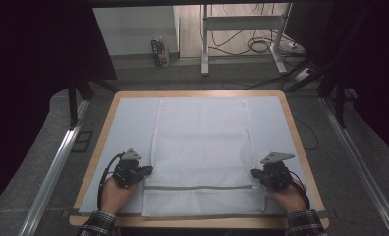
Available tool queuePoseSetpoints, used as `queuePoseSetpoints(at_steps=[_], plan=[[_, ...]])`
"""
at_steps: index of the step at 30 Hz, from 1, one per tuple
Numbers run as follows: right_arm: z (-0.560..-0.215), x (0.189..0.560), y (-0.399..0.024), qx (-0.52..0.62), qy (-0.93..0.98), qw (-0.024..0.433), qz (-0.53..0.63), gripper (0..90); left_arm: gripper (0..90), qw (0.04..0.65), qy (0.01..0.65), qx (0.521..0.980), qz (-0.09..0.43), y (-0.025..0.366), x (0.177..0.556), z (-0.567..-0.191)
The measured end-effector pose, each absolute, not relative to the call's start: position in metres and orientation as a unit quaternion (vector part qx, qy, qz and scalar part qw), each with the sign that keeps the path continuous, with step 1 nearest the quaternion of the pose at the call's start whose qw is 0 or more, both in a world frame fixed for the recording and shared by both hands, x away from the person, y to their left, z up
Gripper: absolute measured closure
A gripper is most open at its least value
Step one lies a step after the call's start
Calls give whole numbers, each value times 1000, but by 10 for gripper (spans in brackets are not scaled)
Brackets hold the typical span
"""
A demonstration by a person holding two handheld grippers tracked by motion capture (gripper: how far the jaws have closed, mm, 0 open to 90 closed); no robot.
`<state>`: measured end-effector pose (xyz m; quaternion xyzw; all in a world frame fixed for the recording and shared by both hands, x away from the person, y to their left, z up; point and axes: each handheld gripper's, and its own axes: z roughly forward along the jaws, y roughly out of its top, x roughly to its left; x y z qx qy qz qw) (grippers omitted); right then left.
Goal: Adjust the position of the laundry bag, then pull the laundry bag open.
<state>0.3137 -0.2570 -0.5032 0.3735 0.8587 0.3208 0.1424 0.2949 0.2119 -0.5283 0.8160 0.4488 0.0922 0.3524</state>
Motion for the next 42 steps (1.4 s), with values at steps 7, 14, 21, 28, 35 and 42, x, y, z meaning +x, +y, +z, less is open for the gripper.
queuePoseSetpoints(at_steps=[7, 14, 21, 28, 35, 42], plan=[[-505, 312, -253, 370, 863, 144, 312, 864, 817, 344, 449, 819, 99, 210, 295, -531], [-503, 312, -254, 359, 862, 161, 320, 693, 565, 342, 459, 808, 142, 209, 294, -527], [-501, 316, -259, 355, 856, 182, 328, 429, 303, 355, 463, 795, 166, 213, 287, -523], [-500, 323, -271, 368, 839, 186, 356, 209, 108, 379, 462, 785, 163, 225, 282, -522], [-503, 327, -276, 376, 834, 166, 368, 148, 91, 384, 462, 784, 159, 227, 282, -522], [-503, 327, -274, 372, 834, 167, 372, 124, 93, 380, 460, 785, 165, 227, 283, -522]])
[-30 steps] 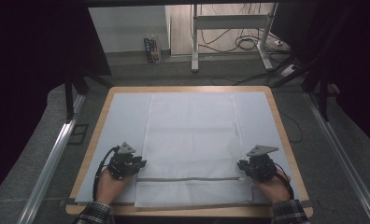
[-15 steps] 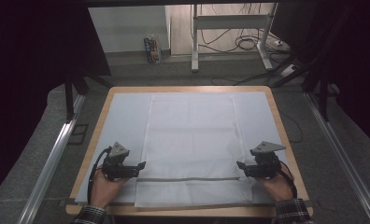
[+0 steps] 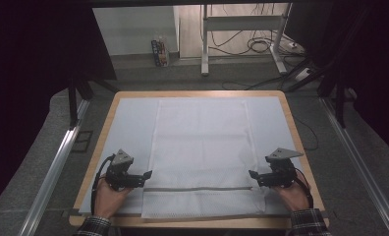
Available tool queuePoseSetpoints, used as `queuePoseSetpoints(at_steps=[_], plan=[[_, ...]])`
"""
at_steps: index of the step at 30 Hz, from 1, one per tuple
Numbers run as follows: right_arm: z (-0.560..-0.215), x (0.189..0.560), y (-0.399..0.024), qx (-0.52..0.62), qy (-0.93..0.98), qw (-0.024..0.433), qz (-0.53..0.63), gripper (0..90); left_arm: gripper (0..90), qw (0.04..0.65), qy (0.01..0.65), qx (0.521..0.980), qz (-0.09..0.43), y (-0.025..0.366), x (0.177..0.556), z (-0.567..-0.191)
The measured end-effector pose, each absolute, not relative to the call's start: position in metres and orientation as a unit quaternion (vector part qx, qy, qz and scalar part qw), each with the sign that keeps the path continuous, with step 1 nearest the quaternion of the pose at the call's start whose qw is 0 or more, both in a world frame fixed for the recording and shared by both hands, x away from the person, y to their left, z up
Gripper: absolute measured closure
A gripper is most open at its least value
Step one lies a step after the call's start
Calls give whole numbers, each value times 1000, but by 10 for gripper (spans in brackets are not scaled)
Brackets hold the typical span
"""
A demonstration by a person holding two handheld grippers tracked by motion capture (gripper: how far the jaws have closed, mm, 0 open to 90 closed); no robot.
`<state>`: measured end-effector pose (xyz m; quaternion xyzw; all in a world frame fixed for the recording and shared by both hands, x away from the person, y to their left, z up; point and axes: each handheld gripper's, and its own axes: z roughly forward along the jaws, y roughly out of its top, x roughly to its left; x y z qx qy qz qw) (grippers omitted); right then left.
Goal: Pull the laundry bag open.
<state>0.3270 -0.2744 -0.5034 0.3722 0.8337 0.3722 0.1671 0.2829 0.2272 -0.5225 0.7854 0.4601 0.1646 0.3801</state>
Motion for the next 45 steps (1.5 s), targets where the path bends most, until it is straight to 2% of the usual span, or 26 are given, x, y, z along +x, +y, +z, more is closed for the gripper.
queuePoseSetpoints(at_steps=[20, 32, 41, 45], plan=[[-502, 323, -268, 375, 829, 166, 380, 0, 88, 379, 451, 787, 180, 224, 276, -521], [-500, 307, -269, 376, 834, 172, 365, 0, 86, 378, 455, 786, 179, 230, 263, -522], [-496, 286, -278, 392, 840, 148, 346, 0, 89, 374, 460, 785, 180, 233, 261, -524], [-496, 275, -277, 388, 848, 158, 323, 51, 89, 370, 457, 788, 182, 232, 261, -524]])
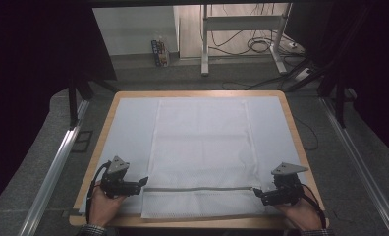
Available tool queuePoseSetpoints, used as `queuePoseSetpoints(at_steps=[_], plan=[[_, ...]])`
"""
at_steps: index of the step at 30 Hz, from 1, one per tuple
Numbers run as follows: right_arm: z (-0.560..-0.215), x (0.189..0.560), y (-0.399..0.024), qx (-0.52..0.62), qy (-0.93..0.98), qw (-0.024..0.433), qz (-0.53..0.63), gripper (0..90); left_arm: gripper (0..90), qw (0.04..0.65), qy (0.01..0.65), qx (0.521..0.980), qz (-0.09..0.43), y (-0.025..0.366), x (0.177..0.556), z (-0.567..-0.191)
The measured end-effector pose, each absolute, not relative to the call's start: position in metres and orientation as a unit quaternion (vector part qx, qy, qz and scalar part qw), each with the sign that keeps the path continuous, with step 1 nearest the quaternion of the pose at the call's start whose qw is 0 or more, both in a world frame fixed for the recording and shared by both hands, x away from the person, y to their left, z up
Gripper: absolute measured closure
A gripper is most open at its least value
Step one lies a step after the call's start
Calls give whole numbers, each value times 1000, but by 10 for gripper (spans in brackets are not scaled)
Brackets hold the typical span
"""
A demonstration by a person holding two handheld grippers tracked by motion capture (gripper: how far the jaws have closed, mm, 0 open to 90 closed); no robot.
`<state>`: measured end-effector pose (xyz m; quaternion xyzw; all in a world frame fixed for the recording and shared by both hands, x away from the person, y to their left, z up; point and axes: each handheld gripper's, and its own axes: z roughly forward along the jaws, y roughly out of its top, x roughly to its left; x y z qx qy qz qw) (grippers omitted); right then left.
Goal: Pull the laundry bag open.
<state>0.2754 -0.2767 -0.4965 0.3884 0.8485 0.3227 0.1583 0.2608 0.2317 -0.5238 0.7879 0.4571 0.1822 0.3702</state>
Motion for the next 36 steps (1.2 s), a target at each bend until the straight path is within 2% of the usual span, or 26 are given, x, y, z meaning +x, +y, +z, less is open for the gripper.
queuePoseSetpoints(at_steps=[11, 14, 15, 20, 27, 30, 31, 32, 33, 36], plan=[[-512, 268, -263, 383, 873, 132, 273, 128, 89, 366, 453, 792, 182, 230, 261, -524], [-514, 268, -262, 385, 875, 140, 257, 208, 90, 364, 451, 794, 184, 229, 261, -524], [-514, 268, -262, 385, 875, 140, 257, 208, 90, 364, 451, 794, 184, 229, 261, -524], [-512, 262, -260, 394, 872, 142, 254, 364, 90, 362, 449, 796, 184, 228, 261, -524], [-512, 260, -258, 401, 869, 139, 253, 450, 90, 360, 446, 798, 187, 226, 260, -524], [-511, 258, -257, 402, 868, 140, 254, 550, 90, 362, 445, 797, 188, 226, 260, -524], [-511, 258, -257, 402, 868, 140, 254, 550, 91, 362, 445, 797, 188, 226, 260, -524], [-510, 257, -258, 403, 867, 140, 256, 610, 91, 363, 445, 797, 189, 226, 260, -523], [-510, 257, -258, 403, 867, 140, 256, 610, 91, 363, 445, 797, 189, 226, 260, -523], [-510, 256, -256, 400, 869, 139, 256, 689, 91, 363, 445, 797, 189, 226, 260, -523]])
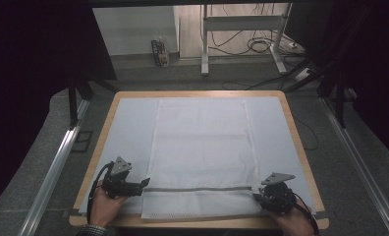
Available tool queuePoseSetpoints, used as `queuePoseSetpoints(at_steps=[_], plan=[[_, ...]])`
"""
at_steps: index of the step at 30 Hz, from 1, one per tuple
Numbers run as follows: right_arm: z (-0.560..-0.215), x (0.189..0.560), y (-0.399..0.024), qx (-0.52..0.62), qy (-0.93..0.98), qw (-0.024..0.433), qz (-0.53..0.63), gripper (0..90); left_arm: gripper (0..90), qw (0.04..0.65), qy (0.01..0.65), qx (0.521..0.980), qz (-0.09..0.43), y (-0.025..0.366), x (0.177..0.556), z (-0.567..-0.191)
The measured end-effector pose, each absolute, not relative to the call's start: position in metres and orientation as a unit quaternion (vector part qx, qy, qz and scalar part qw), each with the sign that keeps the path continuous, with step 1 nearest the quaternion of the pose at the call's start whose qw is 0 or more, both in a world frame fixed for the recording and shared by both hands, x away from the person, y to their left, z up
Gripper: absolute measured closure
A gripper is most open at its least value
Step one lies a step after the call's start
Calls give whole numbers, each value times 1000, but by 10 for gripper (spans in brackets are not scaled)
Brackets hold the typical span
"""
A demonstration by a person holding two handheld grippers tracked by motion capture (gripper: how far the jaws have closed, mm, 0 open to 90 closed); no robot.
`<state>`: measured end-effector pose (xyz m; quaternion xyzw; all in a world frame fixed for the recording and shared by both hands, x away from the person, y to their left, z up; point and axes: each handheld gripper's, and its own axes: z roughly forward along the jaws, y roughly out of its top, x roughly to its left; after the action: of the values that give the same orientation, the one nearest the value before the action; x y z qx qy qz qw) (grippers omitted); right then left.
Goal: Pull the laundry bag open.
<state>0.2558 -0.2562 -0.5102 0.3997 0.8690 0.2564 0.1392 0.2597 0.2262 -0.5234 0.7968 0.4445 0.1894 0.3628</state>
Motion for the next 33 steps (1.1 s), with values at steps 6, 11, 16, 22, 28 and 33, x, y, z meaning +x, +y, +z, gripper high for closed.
queuePoseSetpoints(at_steps=[6, 11, 16, 22, 28, 33], plan=[[-510, 255, -257, 399, 868, 127, 267, 843, 91, 362, 443, 797, 193, 226, 259, -522], [-509, 257, -260, 396, 868, 116, 277, 870, 91, 371, 444, 793, 190, 227, 259, -521], [-499, 252, -262, 373, 863, 141, 310, 871, 91, 374, 444, 792, 191, 226, 259, -521], [-489, 246, -264, 352, 853, 182, 341, 870, 91, 384, 442, 788, 188, 225, 259, -518], [-479, 239, -263, 328, 839, 218, 376, 870, 89, 401, 434, 787, 177, 218, 259, -513], [-471, 234, -263, 314, 822, 231, 415, 870, 86, 400, 421, 795, 178, 210, 258, -510]])
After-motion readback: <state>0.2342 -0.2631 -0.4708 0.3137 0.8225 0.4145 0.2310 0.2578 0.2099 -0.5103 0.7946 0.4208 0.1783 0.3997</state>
